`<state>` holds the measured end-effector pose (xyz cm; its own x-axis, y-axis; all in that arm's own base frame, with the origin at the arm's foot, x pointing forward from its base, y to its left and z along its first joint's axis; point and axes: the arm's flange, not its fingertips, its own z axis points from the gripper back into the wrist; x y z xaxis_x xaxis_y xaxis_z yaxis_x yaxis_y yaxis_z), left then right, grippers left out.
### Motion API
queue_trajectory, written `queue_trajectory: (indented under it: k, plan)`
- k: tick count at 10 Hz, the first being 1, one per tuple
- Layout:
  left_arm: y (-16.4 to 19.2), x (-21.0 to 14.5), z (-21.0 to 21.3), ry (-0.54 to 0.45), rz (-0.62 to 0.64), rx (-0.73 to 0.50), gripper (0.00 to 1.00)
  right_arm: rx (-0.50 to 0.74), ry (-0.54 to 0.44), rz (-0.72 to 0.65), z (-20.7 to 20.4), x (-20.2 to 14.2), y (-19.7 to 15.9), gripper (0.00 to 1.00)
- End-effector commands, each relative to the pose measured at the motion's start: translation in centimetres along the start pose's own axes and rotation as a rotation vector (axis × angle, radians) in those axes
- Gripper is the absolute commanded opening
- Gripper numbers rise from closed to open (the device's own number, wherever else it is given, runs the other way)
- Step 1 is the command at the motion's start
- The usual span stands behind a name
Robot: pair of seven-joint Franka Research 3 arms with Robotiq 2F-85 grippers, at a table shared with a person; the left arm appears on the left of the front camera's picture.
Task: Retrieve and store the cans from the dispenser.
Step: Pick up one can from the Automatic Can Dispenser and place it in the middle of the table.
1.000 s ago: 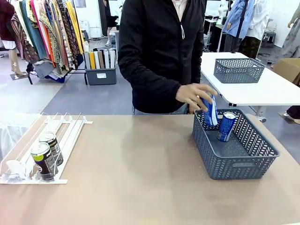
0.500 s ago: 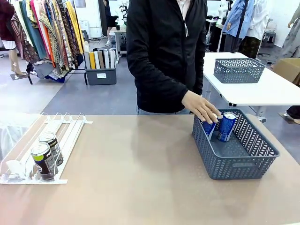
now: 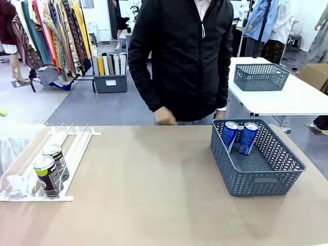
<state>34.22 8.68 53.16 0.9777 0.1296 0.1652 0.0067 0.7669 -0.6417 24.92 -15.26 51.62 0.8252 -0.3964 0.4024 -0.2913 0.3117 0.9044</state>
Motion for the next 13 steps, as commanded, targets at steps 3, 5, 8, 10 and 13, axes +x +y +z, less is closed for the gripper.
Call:
queue_trajectory:
  k: [3,5,8,10,13]
  plan:
    - [-8.0,-0.3,-8.0,0.053,-0.187,0.689,1.00,0.025,-0.019,0.025,-0.2,0.3,0.2,1.00]
    - [-8.5,0.4,-10.7,0.171,-0.338,0.715,1.00,0.025,-0.019,0.025,-0.2,0.3,0.2,1.00]
    - [-9.8,-0.7,-10.7,0.119,-0.292,0.705,1.00,0.025,-0.019,0.025,-0.2,0.3,0.2,1.00]
    - [-9.8,-0.7,-10.7,0.119,-0.292,0.705,1.00,0.025,-0.019,0.025,-0.2,0.3,0.2,1.00]
    - [-7.8,-0.1,-12.8,0.143,-0.263,0.684,1.00,0.025,-0.019,0.025,-0.2,0.3,0.2,1.00]
